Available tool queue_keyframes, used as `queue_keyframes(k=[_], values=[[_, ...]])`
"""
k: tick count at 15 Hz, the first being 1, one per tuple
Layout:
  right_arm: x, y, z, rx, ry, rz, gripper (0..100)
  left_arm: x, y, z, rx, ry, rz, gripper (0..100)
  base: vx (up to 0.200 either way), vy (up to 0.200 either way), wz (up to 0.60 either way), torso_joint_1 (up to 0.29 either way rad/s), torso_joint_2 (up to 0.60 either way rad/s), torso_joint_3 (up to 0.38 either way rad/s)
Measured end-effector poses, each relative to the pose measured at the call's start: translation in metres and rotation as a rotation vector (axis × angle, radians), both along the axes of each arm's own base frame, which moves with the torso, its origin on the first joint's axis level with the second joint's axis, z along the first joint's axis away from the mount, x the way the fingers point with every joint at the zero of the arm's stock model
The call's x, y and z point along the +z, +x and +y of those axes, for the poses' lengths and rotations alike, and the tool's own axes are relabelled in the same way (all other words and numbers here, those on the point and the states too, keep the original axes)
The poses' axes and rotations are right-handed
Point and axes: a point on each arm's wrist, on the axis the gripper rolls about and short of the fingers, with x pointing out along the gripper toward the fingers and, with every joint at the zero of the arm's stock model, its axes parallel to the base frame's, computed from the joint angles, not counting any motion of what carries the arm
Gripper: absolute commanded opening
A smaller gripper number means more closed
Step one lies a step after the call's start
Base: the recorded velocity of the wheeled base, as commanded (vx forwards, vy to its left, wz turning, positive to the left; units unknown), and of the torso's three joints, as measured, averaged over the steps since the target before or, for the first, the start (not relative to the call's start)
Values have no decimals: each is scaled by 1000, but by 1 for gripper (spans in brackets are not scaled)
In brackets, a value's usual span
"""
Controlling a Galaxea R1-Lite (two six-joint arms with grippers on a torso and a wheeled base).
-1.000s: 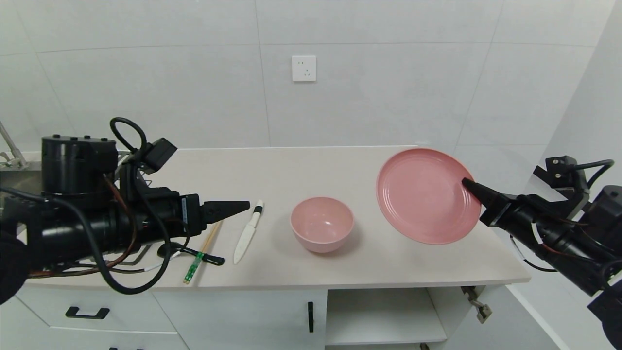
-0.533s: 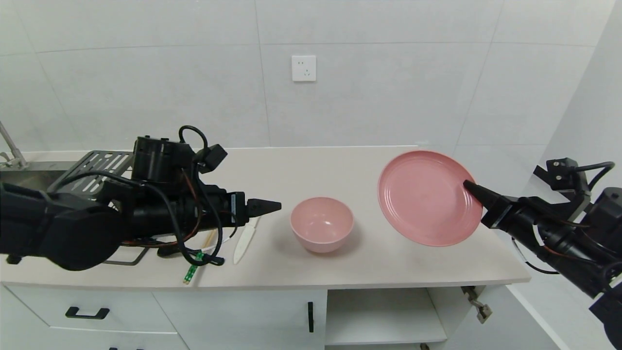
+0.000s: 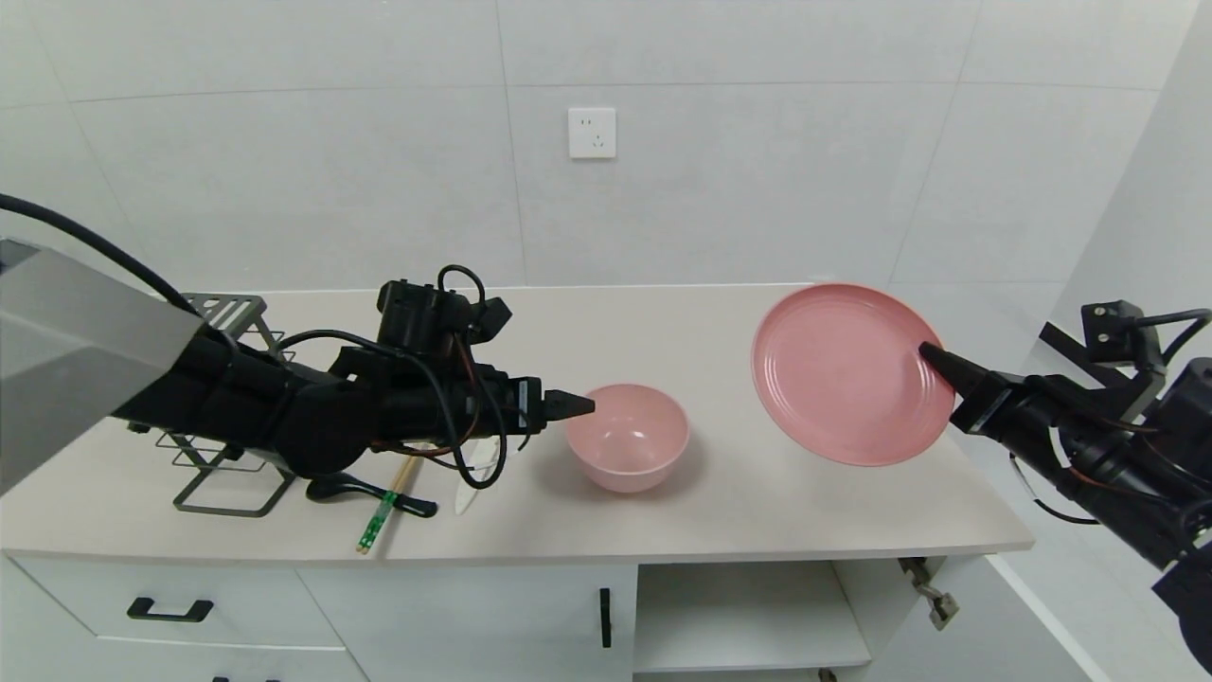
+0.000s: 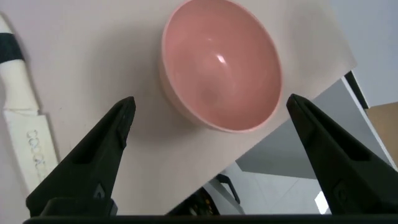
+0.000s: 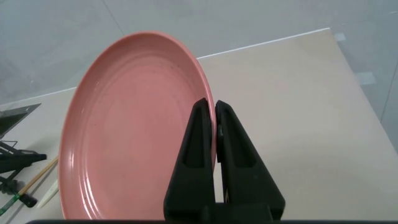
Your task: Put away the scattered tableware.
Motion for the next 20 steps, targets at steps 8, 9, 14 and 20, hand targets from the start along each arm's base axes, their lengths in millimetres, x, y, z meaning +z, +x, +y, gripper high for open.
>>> queue_keyframes(k=[8, 9, 14, 20], values=[[0, 0, 2, 9, -3, 0, 0, -29, 24, -13, 17, 32, 33, 100, 0, 0, 0, 0, 0, 0], [0, -1, 3, 13, -5, 0, 0, -30, 26, -13, 22, 34, 34, 100, 0, 0, 0, 0, 0, 0], [0, -1, 4, 15, -5, 0, 0, -37, 37, -19, 45, 52, 28, 100, 0, 0, 0, 0, 0, 0], [-1, 0, 4, 15, -5, 1, 0, -52, 46, -26, 38, 70, 62, 100, 0, 0, 0, 0, 0, 0]])
